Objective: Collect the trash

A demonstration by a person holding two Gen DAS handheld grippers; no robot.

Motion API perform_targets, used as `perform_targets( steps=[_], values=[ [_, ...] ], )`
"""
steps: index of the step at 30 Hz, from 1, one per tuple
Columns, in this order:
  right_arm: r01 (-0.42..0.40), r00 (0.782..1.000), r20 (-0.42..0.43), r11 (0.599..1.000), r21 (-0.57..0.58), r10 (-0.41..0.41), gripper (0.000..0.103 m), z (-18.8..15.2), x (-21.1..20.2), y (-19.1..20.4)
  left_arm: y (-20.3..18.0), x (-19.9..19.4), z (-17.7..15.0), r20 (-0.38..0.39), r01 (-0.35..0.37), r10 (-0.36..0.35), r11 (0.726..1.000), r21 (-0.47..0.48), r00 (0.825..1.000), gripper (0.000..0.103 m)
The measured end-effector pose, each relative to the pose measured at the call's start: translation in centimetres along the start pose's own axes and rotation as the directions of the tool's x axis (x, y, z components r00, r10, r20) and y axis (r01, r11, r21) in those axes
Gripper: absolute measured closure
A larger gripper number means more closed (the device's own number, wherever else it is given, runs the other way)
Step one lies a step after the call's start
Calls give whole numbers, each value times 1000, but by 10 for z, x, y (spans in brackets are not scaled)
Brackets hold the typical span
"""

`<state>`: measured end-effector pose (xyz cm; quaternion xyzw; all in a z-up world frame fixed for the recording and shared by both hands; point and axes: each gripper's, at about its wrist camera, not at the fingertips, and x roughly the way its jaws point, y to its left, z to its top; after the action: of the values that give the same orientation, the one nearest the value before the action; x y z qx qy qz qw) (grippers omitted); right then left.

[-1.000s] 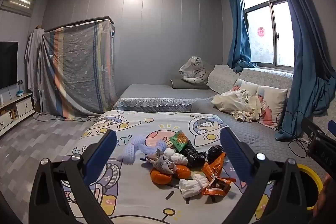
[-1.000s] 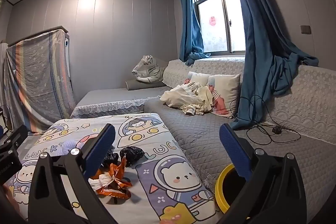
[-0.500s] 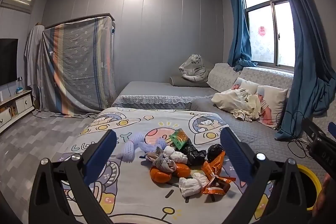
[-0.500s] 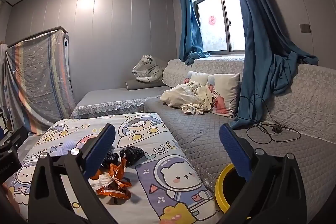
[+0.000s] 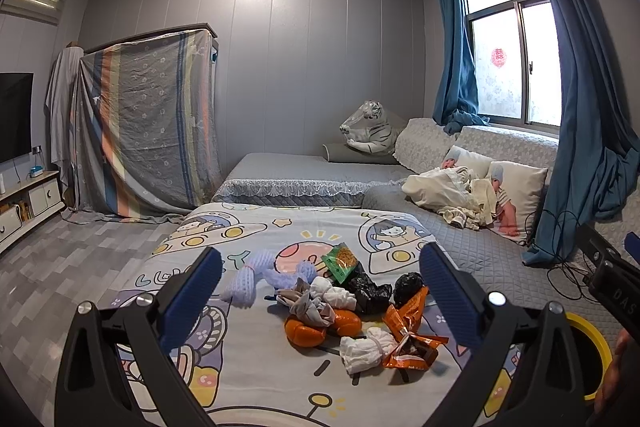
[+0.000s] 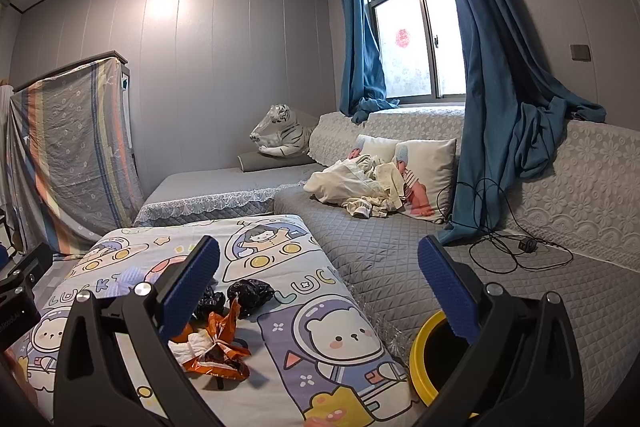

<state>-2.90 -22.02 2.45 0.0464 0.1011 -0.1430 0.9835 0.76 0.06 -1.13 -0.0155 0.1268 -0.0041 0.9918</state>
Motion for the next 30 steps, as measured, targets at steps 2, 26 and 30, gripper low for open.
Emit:
perform_targets(
  steps=[2,26,30],
  values=[
    [-1,1000,-1,1000,-1,1,8,0,0,0,0,1,-1,-1,-1,1,1000,0,1000,8],
    [-1,1000,-6,1000,3,1,8,-1,1,0,2,2,-1,-10,-1,1,1000,-9,1000,8],
    [-1,1000,-7,1000,3,1,8,-2,1,0,2,0,0,-11,-1,1,1000,-10,1000,8]
  ],
)
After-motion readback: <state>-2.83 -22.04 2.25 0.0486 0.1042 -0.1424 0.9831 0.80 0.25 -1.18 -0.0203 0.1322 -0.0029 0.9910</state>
